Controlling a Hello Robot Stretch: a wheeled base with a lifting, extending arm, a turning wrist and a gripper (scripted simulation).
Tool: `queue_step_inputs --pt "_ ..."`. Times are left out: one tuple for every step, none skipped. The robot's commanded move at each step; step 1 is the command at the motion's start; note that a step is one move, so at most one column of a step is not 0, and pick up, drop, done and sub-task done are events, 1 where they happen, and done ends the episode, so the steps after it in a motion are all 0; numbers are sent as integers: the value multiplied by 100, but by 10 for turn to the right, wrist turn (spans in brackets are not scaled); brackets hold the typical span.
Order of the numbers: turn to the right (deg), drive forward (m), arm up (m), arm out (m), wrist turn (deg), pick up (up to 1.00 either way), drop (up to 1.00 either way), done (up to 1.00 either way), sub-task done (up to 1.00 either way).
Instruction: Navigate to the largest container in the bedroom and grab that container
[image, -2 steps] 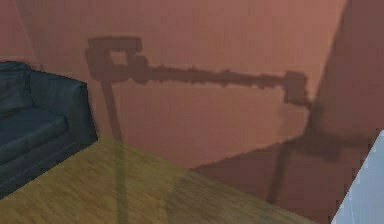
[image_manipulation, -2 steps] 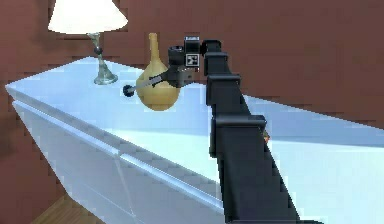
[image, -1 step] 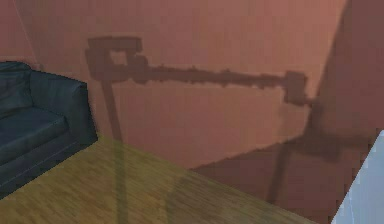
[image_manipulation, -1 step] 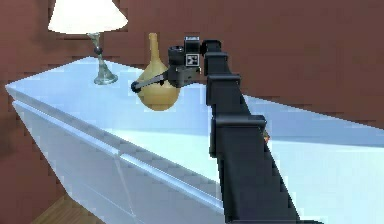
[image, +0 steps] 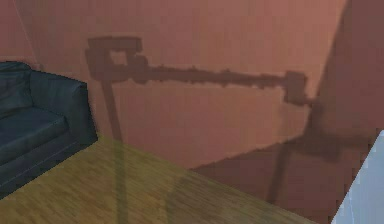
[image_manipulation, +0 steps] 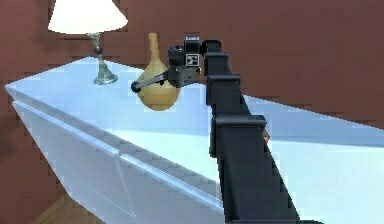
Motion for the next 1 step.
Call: queue_step_inputs --pt "0 0 0 0 0 0 0 100 0"
